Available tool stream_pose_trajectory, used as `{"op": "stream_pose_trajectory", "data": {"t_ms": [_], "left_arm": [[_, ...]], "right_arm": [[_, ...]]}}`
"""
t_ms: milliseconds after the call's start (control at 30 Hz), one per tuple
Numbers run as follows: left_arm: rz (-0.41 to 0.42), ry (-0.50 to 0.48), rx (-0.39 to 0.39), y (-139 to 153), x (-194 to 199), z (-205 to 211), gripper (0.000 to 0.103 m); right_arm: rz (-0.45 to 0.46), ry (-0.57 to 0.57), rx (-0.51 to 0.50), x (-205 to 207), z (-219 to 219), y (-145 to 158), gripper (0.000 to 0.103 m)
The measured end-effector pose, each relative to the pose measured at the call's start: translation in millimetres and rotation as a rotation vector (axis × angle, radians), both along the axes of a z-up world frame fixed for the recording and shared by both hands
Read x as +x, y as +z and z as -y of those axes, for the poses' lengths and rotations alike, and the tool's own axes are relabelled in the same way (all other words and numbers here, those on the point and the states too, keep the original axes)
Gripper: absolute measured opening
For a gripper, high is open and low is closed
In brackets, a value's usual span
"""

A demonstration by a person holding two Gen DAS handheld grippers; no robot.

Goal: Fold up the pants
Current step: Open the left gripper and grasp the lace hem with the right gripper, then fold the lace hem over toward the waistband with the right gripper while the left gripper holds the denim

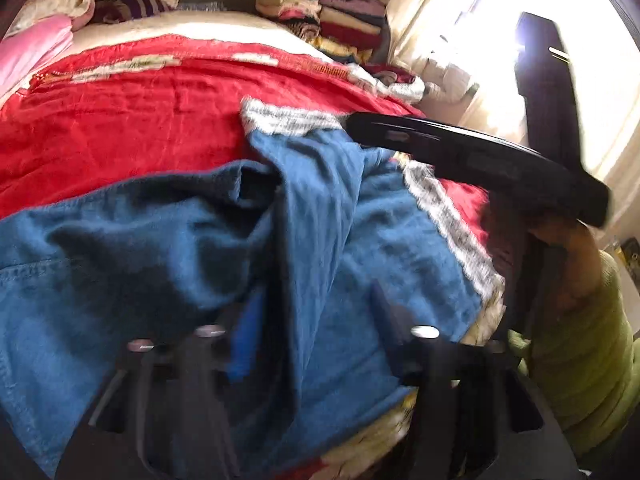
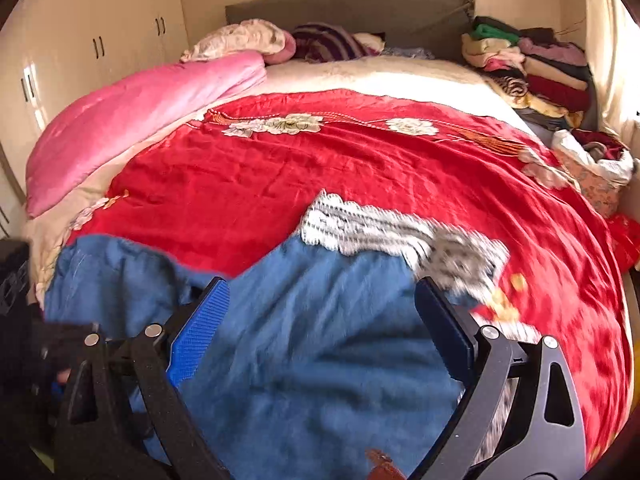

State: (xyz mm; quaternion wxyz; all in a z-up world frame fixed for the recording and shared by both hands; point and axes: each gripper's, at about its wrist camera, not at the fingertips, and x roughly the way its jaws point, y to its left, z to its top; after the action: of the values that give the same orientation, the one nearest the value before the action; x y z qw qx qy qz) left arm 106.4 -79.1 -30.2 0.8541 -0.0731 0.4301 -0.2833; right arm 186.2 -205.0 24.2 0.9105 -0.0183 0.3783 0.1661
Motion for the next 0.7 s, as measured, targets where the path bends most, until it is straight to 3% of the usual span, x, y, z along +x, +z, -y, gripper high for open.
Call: {"op": "stream_pose_trajectory", "data": {"t_ms": [133,433,500,533,567,633,700], "left_arm": [[0.037,-0.045,-0.006,4.3,-4.8,11.1,0.020],[-0.005,-0.100,-0.011,-10.6,-10.6,23.5,0.020],[-0.003,-0.103,-0.011,-11.0,-9.0,23.4,0.020],[-0.002,-0.103,-0.010,-10.7,-8.6,22.9,0.020],[0.000,-0.100,-0.011,-11.6,-8.0,21.0,0.020],[0.005,-0.090,-0.016,-9.9,-6.7,16.1,0.020],[0.013,-0.083,-0.019,-9.7,-8.7,11.9,0.020]], "right_arm": [[-0.109,0.002,-0.037,51.4,-13.5,-15.8,0.088],[-0.174,0.011,-0.211,114.2,-73.9,-50.0,0.087],[-0.182,0.003,-0.236,121.2,-75.0,-56.5,0.063],[-0.184,-0.001,-0.236,124.4,-71.3,-58.4,0.035],[-0.179,-0.002,-0.219,126.1,-67.4,-57.4,0.017],[-0.167,-0.016,-0.138,123.0,-50.2,-48.6,0.006],[-0.136,-0.046,-0.080,114.9,-30.2,-35.5,0.005]]}}
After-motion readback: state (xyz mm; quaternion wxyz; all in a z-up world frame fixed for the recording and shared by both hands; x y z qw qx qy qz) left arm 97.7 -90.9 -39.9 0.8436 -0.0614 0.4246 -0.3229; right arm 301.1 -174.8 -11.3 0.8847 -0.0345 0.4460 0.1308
